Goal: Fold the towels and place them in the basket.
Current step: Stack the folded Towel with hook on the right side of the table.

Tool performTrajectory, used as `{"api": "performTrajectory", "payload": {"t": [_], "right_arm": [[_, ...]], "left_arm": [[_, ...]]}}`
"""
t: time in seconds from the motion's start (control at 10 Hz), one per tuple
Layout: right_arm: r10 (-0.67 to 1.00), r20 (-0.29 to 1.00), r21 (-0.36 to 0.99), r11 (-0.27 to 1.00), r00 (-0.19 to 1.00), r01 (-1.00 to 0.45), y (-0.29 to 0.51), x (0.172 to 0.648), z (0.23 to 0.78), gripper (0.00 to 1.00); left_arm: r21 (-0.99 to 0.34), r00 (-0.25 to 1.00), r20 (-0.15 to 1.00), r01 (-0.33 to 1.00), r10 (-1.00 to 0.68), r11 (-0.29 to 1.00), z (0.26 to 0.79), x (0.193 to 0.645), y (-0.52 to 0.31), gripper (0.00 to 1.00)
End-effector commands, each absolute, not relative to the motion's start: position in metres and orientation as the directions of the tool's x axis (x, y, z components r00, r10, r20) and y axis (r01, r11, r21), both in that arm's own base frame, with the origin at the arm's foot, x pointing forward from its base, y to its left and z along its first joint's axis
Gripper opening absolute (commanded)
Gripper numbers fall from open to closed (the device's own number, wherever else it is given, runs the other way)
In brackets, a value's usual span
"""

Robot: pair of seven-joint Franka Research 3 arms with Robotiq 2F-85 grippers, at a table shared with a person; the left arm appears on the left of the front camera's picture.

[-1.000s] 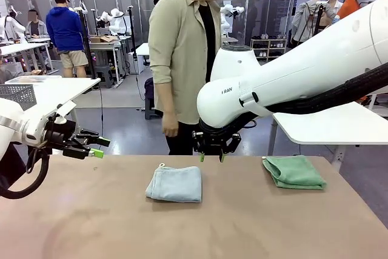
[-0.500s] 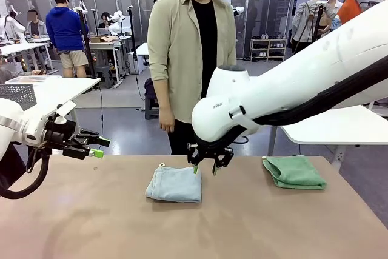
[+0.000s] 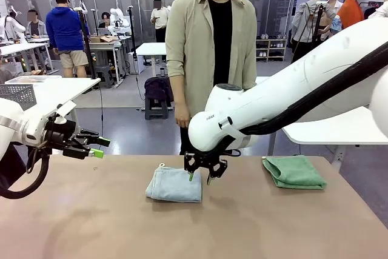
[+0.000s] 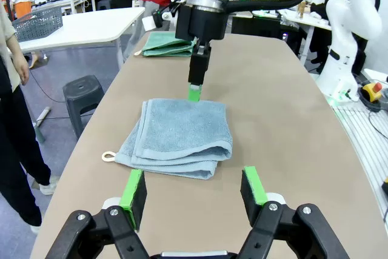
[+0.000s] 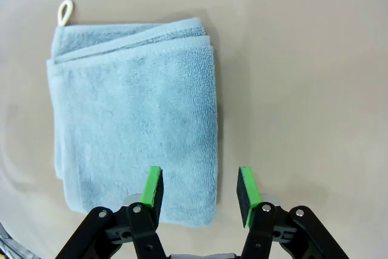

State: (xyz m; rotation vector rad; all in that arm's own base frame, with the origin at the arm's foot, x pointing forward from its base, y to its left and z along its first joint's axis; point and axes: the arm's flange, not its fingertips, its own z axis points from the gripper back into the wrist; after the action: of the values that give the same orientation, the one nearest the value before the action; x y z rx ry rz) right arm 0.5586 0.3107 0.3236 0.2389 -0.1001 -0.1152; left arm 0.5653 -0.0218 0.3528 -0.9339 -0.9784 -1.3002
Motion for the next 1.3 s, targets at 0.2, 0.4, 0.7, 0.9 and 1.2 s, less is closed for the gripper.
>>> {"api": "performTrajectory", "payload": {"t": [0.2,0.4,0.7,0.9,1.2], "right_arm": [[-0.156,0.059,0.296,0.946,0.986,0.132,0.315,0.572,0.301,0.63],[-0.147,0.057,0.308,0.944,0.987,0.123,0.318,0.574,0.295,0.63],[-0.13,0.061,0.306,0.946,0.99,0.105,0.32,0.574,0.295,0.43],[-0.119,0.068,0.304,0.948,0.991,0.093,0.319,0.574,0.295,0.37],[-0.091,0.058,0.29,0.955,0.994,0.07,0.317,0.572,0.298,0.0]], "left_arm": [[-0.002,0.019,0.947,0.999,-0.321,0.053,0.354,0.565,-0.022,0.8],[-0.002,0.019,0.947,0.999,-0.321,0.053,0.354,0.565,-0.022,0.8],[-0.002,0.019,0.947,0.999,-0.321,0.053,0.354,0.565,-0.022,0.8],[-0.002,0.019,0.947,0.999,-0.321,0.053,0.354,0.565,-0.022,0.8],[-0.002,0.019,0.947,0.999,-0.321,0.053,0.354,0.565,-0.022,0.8]]}}
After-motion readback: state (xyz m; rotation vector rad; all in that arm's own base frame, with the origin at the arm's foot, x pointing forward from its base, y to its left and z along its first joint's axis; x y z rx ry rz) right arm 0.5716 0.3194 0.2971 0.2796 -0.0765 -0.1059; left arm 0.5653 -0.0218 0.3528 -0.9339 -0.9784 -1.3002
